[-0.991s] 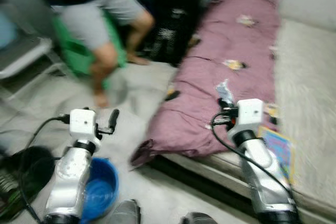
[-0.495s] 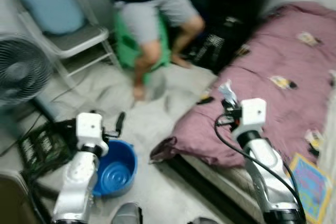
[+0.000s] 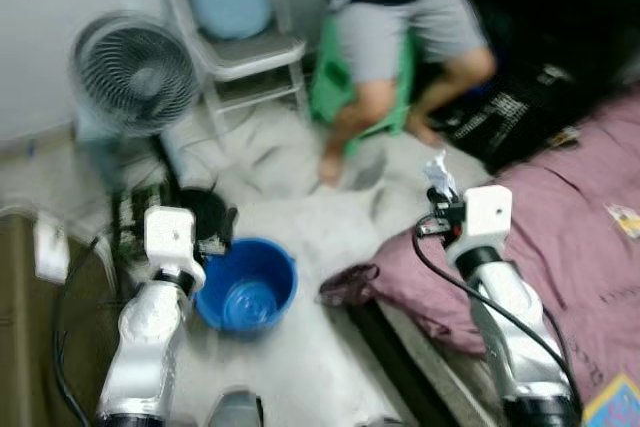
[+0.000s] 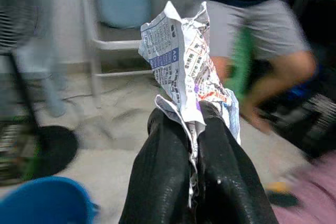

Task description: Clean up the room

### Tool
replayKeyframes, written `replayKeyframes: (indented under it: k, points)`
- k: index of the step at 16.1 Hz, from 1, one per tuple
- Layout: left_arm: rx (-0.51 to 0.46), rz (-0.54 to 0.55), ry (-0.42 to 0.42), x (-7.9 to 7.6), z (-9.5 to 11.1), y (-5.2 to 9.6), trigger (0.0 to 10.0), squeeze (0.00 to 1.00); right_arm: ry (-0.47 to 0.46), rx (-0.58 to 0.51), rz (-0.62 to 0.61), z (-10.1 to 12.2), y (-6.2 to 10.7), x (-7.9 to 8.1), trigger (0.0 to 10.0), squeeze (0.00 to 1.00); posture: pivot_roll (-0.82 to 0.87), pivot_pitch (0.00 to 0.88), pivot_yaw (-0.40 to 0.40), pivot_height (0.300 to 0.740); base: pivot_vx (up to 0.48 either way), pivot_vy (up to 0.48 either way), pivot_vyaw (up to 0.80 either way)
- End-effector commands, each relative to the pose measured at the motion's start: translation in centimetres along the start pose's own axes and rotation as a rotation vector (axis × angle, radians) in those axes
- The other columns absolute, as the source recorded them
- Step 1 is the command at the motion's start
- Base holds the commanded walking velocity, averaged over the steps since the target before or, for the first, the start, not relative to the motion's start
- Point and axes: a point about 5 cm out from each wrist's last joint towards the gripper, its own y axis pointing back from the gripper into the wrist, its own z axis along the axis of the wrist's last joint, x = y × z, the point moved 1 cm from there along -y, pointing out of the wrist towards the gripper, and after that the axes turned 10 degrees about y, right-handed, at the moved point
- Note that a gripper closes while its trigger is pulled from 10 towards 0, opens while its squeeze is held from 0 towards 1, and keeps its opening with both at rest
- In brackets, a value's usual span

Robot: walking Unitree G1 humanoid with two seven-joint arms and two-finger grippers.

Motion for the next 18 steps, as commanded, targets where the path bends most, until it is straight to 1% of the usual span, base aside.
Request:
replayKeyframes:
  k: [1,8,10,14,18]
  points:
    - [-0.005,0.0,-0.001,-0.14,0.09,-0.1,10.0,0.0,0.005,0.0,0.001,-0.06,0.02,-0.21,10.0,0.0,-0.04,0.056,-0.066,0.74,0.0,0.0,0.8]
    - [-0.018,-0.015,0.01,-0.42,0.32,-0.38,10.0,0.0,0.007,-0.001,0.009,-0.1,-0.04,-0.2,10.0,0.0,-0.04,0.05,-0.067,0.74,0.0,0.0,0.8]
    - [-0.018,-0.026,0.015,-0.49,0.35,-0.4,10.0,0.0,-0.001,0.003,0.008,-0.15,0.03,-0.18,10.0,0.0,-0.04,0.052,-0.068,0.74,0.0,0.0,0.0]
    - [-0.024,-0.027,0.019,0.13,0.61,-0.58,10.0,0.0,0.004,0.012,0.007,-0.37,0.16,-0.26,10.0,0.0,-0.04,0.063,-0.07,0.74,0.0,0.0,0.0]
    - [-0.025,-0.054,0.034,-0.41,0.51,-0.44,10.0,0.0,-0.006,0.019,0.003,-0.41,0.24,-0.25,10.0,0.0,-0.05,0.071,-0.069,0.74,0.0,0.0,0.0]
